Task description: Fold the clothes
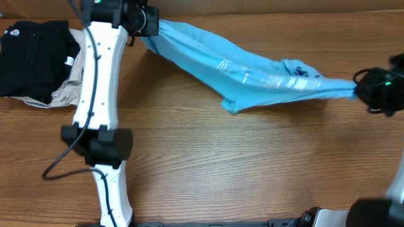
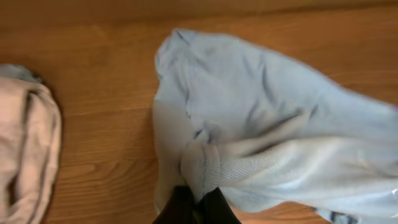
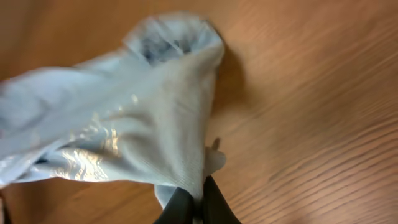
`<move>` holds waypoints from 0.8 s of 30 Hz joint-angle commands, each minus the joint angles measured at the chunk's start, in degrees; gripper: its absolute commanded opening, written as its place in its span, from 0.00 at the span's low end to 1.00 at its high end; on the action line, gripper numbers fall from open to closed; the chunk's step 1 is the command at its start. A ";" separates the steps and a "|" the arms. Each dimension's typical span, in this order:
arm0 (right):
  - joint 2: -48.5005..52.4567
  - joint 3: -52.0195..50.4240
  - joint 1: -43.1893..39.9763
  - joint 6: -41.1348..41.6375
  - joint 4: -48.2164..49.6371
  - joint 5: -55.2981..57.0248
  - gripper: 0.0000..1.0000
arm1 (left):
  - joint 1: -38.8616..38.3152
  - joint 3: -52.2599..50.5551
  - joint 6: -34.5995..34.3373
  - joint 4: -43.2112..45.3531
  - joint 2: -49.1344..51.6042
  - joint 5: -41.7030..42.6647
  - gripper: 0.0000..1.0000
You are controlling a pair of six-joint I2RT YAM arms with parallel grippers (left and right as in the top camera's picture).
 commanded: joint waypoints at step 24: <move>0.63 10.45 -9.38 -3.69 -5.25 0.98 0.04 | -0.02 2.21 1.73 -7.34 -10.05 -1.22 0.04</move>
